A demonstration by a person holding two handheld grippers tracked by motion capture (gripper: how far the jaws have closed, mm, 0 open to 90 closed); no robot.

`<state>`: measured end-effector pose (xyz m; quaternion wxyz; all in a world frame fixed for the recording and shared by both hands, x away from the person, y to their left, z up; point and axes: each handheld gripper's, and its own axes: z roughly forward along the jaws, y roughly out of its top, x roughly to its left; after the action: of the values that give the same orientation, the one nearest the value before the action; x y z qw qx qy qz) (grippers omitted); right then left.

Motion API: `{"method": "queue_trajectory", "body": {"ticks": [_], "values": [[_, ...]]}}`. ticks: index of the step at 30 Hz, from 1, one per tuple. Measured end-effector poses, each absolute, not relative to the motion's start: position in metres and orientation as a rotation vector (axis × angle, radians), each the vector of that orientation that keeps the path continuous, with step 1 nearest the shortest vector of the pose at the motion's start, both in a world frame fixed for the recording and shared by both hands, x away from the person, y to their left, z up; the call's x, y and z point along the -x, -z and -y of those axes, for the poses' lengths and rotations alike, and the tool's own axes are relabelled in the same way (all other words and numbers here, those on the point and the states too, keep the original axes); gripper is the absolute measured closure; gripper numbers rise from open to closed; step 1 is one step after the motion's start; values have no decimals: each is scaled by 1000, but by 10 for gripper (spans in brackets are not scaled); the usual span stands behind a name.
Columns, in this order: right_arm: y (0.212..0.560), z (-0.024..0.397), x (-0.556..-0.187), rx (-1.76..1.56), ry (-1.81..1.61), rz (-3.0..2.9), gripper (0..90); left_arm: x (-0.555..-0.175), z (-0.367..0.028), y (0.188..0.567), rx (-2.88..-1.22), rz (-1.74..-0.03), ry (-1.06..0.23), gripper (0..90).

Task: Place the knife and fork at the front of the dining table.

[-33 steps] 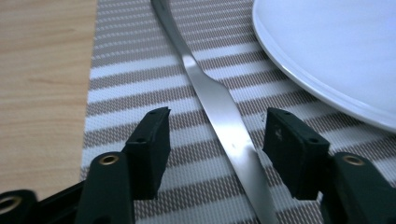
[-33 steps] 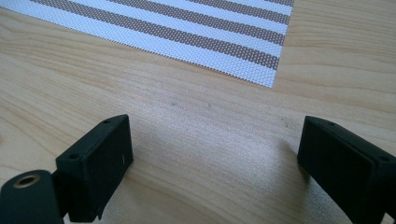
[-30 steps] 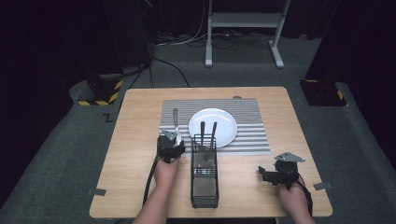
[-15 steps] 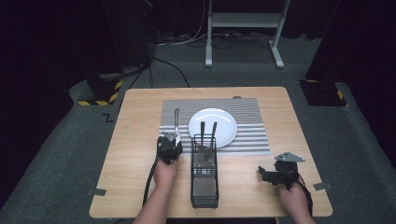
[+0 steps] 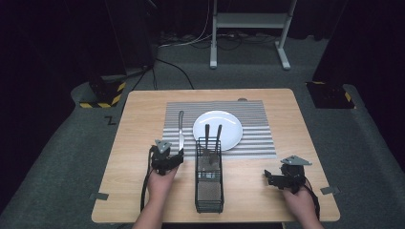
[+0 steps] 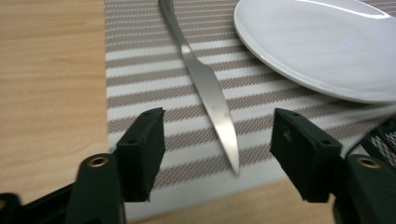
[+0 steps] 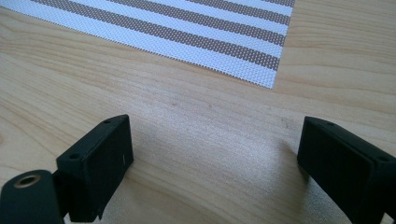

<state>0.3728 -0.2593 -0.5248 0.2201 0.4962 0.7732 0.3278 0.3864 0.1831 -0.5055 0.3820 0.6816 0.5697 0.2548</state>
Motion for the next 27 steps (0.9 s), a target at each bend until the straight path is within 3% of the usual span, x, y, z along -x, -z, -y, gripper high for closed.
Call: {"method": "queue_trajectory", "body": {"ticks": [6, 12, 20, 27], "values": [[523, 254, -366, -1286, -879, -2116, 124, -362, -206, 505, -1817, -1492, -724, 200], [505, 247, -357, -1234, -1022, -2074, 129, -347, -234, 512, -1820, -1558, -651, 121], [478, 219, -346, -1074, -1171, -2026, 123, -340, -245, 520, -1908, -1615, -701, 110], [450, 188, -346, -1040, -1273, -1941, 112, -337, -249, 530, -1837, -1614, -685, 66]]}}
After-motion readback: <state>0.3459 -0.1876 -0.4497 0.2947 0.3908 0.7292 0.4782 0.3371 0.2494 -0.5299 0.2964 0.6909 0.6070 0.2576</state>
